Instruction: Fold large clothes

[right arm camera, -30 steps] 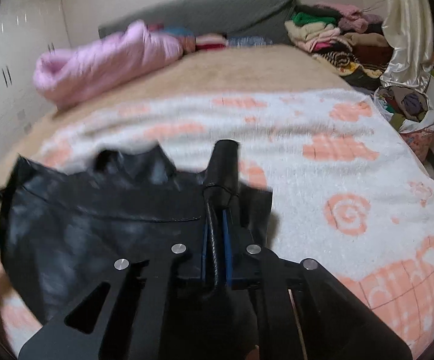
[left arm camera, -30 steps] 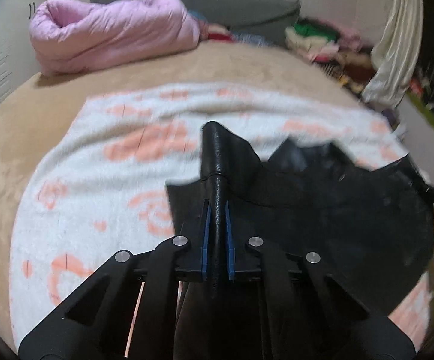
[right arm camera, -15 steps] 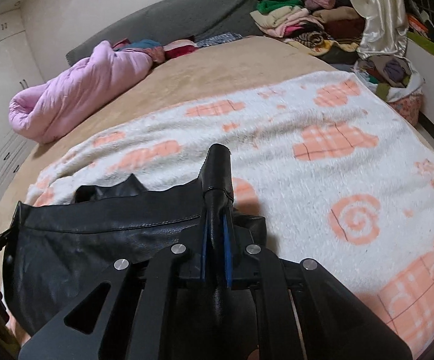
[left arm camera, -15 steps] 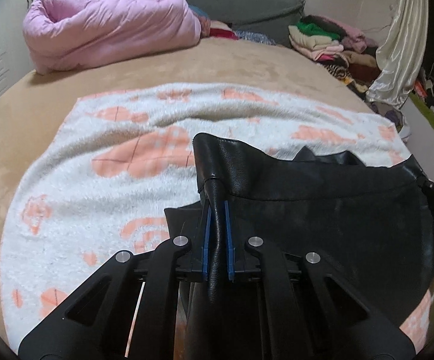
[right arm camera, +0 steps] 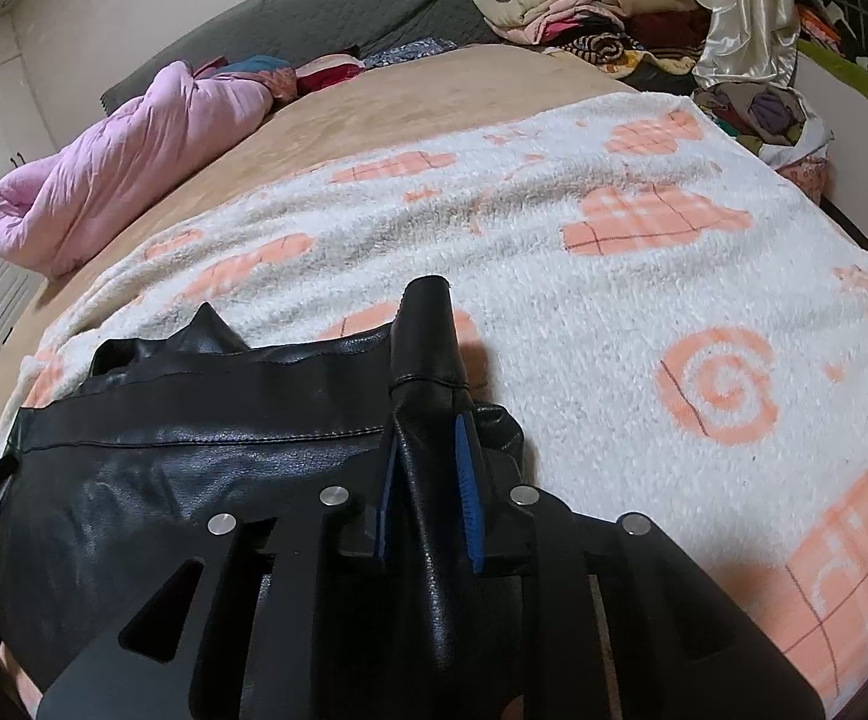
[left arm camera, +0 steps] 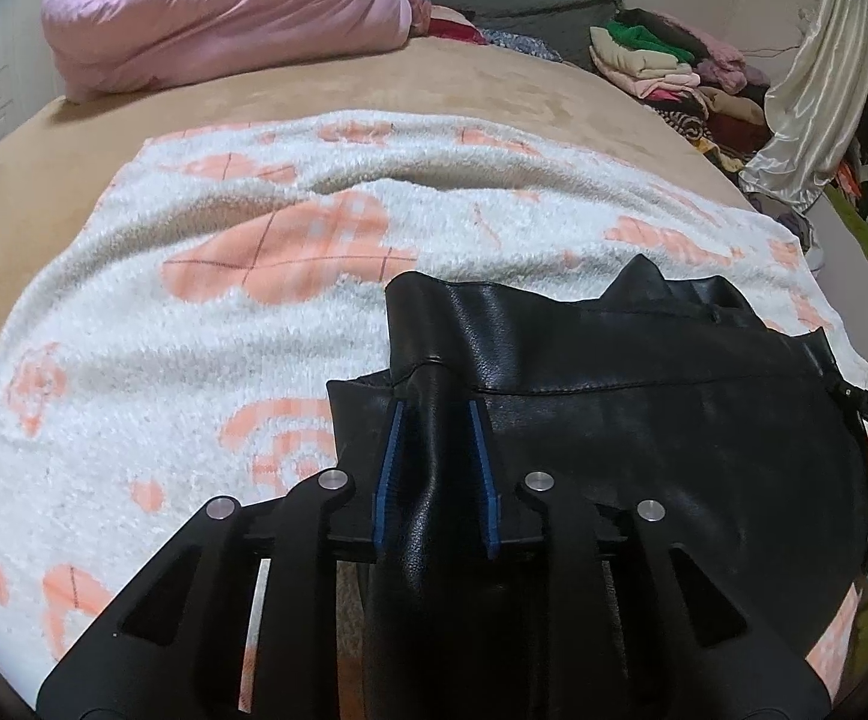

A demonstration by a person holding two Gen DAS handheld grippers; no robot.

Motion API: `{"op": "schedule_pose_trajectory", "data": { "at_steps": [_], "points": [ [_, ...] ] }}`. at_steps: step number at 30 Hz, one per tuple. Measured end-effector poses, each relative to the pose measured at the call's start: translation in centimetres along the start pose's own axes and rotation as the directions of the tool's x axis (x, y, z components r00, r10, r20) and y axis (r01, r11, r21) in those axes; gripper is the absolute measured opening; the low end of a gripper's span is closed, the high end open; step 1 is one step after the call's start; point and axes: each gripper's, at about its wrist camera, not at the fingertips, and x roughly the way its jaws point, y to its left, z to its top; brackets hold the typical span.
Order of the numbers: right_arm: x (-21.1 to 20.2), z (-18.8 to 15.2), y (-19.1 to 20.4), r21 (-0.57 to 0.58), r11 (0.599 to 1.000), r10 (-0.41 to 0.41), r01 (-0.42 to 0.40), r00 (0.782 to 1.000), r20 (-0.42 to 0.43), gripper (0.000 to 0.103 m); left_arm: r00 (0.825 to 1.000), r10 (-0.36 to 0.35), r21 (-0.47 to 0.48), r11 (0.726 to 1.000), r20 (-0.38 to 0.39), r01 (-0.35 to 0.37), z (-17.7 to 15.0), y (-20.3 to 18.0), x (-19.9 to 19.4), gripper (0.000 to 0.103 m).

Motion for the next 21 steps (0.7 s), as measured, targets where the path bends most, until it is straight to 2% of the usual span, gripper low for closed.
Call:
{"op": "schedule_pose_trajectory", "data": {
  "at_steps": [10, 12, 13, 14, 15, 16, 17, 18, 20, 21],
  "points": [
    [-0.4, -0.1, -0.4, 0.033, 0.999, -0.025, 0.026, 1.000, -0.011, 0.034, 1.000, 0.017, 0.010, 1.000, 0.003, -0.017, 0.0, 0.0, -0.2, 0.022],
    [-1.0, -0.1, -0.5, 0.043, 0.999, -0.025, 0.026, 1.000, -0.005, 0.043, 1.000, 0.029, 0.006, 1.000, 0.001, -0.029, 0.1, 0.2, -0.2, 0.028],
    [-1.4, -0.1, -0.6, 0.053, 0.998, -0.028, 0.028, 1.000, -0.002, 0.048, 0.999, 0.034, 0.002, 0.999, 0.003, -0.034, 0.1, 0.3, -0.3, 0.035],
    [-1.9, -0.2, -0.8, 0.064, 0.998, -0.027, 0.027, 1.000, -0.002, 0.057, 0.999, 0.037, -0.007, 0.999, 0.002, -0.037, 0.2, 0.7, -0.5, 0.045],
    [-2.4, -0.3, -1.0, 0.076, 0.997, -0.012, 0.012, 1.000, 0.000, 0.064, 0.999, 0.041, -0.018, 0.999, 0.002, -0.041, 0.3, 0.9, -0.7, 0.051],
    [-2.9, -0.4, -1.2, 0.081, 0.997, 0.004, -0.004, 1.000, 0.004, 0.066, 0.999, 0.042, -0.028, 0.999, 0.004, -0.042, 0.4, 1.0, -1.1, 0.061],
    [-3.7, -0.7, -1.4, 0.082, 0.996, 0.025, -0.026, 1.000, 0.011, 0.074, 0.999, 0.040, -0.047, 0.998, 0.009, -0.040, 0.5, 1.4, -1.6, 0.069],
    [-4.2, -0.9, -1.4, 0.080, 0.996, 0.035, -0.036, 0.999, 0.009, 0.083, 0.999, 0.037, -0.062, 0.997, 0.013, -0.036, 0.6, 1.7, -2.2, 0.072],
    [-5.6, -1.7, -1.7, 0.072, 0.995, 0.075, -0.075, 0.997, 0.010, 0.086, 1.000, 0.019, -0.089, 0.996, 0.015, -0.018, 0.7, 2.0, -3.0, 0.076],
    [-5.9, -1.9, -1.7, 0.068, 0.993, 0.094, -0.094, 0.996, 0.000, 0.091, 1.000, -0.009, -0.114, 0.993, 0.020, 0.011, 0.6, 2.4, -3.6, 0.078]
  ]
}}
